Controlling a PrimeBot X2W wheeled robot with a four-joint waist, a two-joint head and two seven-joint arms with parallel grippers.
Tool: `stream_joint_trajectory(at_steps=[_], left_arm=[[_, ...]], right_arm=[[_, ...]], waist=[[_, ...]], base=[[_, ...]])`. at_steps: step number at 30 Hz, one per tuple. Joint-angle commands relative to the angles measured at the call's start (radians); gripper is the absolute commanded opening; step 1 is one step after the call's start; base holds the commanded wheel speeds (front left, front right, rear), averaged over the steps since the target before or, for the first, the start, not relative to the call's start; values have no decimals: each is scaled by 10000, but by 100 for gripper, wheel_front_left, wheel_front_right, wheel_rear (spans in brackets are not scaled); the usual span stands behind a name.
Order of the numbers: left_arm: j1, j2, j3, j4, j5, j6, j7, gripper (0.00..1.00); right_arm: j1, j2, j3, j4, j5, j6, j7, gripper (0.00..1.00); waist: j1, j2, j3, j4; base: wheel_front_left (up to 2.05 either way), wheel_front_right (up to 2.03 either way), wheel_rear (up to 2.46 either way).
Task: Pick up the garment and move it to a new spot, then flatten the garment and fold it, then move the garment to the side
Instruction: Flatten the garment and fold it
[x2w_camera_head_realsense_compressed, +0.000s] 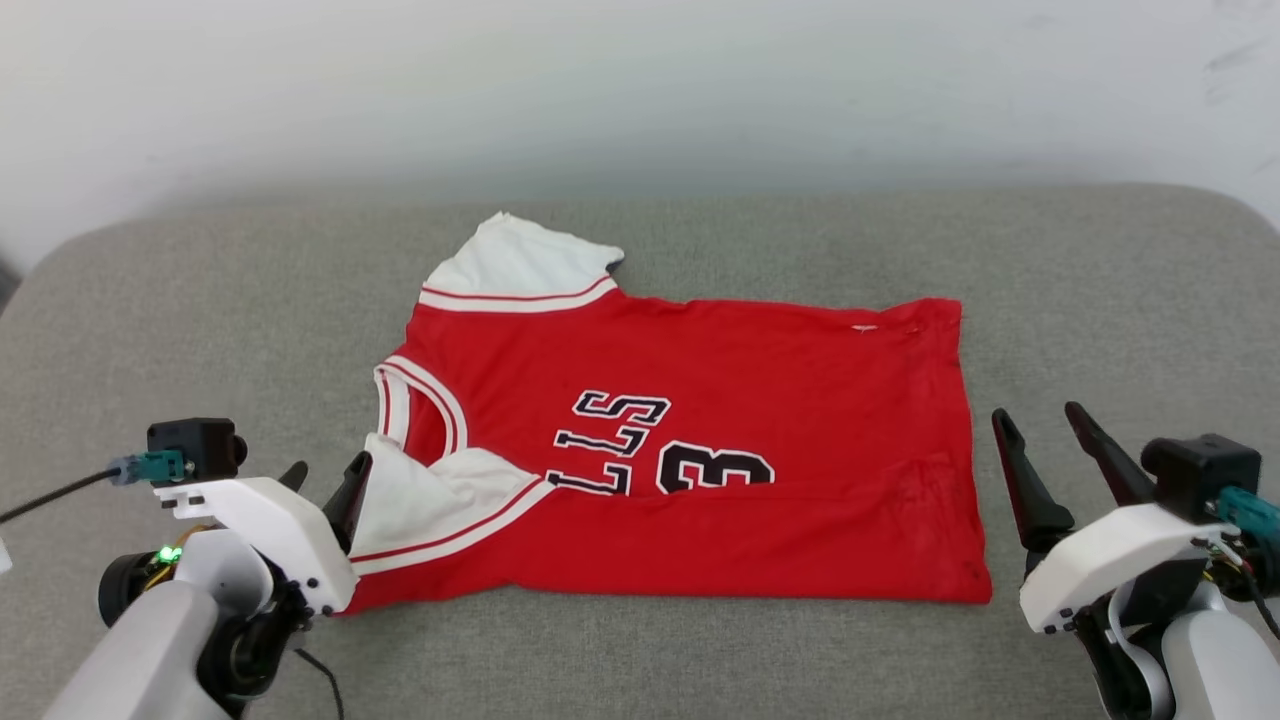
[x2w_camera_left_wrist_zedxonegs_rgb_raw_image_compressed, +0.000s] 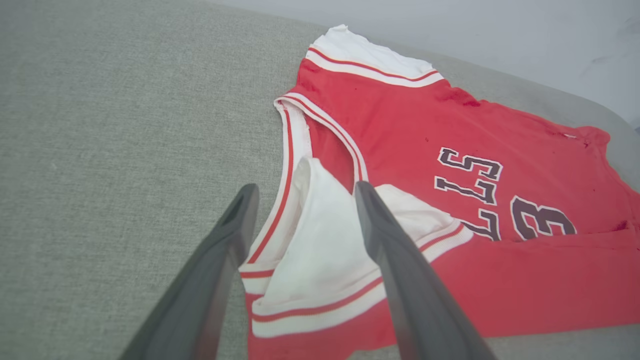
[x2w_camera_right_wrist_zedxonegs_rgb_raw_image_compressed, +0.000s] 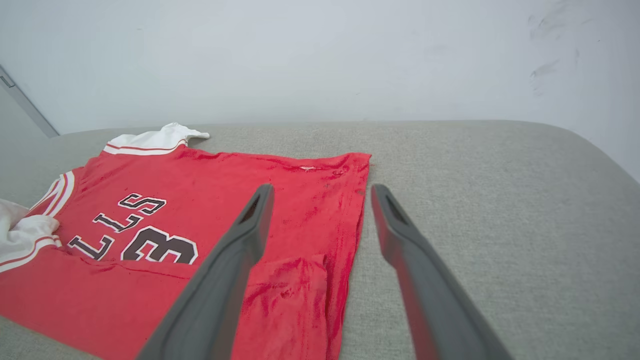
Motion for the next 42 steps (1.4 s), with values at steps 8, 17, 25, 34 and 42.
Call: stream_joint_trajectory(at_steps=[8,17,25,34,42], left_arm=[[645,1297,-302,-1229,-872,208,3173,100],[765,1961,-316,-1757,-1607,624,5075,100],[741,1338,-736,-941,-1943,302,5598,0],[388,945,-701,-627,-1546,-173,4417,0],[-90,1178,-419,-1728,-1044,36,3594,0]], right_arm=[[978,631,-447,-1563,-745,-3,-374,100],[923,1061,-395,-2543,-970,-3,-270,100],[717,999,-292,-2591,-1088,-3,-407,100],[1027,644,-774,-2633,-1044,-3,828,100],[673,189,-1022,-1713,16,-3,5303,100]], waist=[[0,0,-378,-411],[0,0,834,-951],[0,0,1237,-1191],[0,0,597,-756],[0,0,687,-118]], base=[[0,0,0],[0,0,0],[0,0,0],[0,0,0],[0,0,0]])
